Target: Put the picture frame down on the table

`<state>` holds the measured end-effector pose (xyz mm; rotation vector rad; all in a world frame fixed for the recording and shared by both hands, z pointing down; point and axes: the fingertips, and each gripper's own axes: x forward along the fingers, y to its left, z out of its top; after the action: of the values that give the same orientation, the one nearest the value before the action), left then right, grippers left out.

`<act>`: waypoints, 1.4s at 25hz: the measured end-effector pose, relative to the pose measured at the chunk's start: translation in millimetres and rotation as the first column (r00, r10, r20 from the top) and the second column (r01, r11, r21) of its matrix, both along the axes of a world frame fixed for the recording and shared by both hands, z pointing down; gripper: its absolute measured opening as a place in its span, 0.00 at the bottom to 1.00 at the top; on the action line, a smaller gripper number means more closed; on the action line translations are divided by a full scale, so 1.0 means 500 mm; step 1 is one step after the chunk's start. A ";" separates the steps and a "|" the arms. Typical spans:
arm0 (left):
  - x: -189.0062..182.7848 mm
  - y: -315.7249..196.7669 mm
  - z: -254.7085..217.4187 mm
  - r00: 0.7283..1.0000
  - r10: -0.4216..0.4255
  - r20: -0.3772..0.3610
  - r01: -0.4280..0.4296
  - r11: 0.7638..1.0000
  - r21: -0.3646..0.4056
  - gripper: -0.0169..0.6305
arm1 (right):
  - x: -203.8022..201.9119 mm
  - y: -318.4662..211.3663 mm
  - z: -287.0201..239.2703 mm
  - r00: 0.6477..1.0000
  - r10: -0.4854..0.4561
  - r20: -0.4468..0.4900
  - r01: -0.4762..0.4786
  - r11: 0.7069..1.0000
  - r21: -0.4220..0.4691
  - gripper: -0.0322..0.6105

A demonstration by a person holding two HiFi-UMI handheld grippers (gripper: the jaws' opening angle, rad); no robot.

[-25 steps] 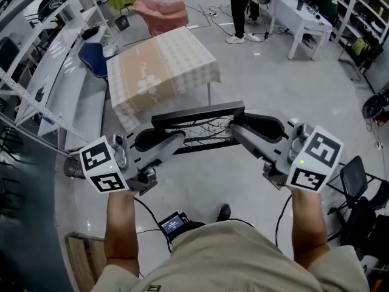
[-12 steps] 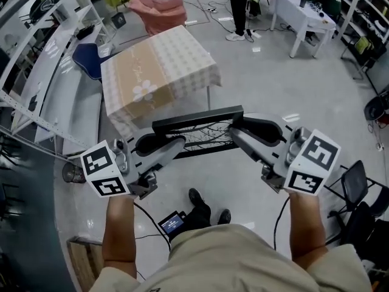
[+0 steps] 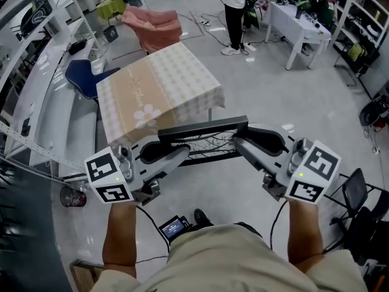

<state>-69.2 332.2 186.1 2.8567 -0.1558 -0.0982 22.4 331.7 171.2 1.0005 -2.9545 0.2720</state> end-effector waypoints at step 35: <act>0.107 -0.610 0.009 0.996 -0.073 0.042 0.075 0.996 -0.052 0.09 | 0.109 -0.619 0.017 0.998 -0.046 0.035 0.048 0.997 -0.057 0.16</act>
<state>-15.6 27.3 190.8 2.8008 -0.2690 -0.0509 76.9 22.3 179.5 0.9276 -2.9770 0.3757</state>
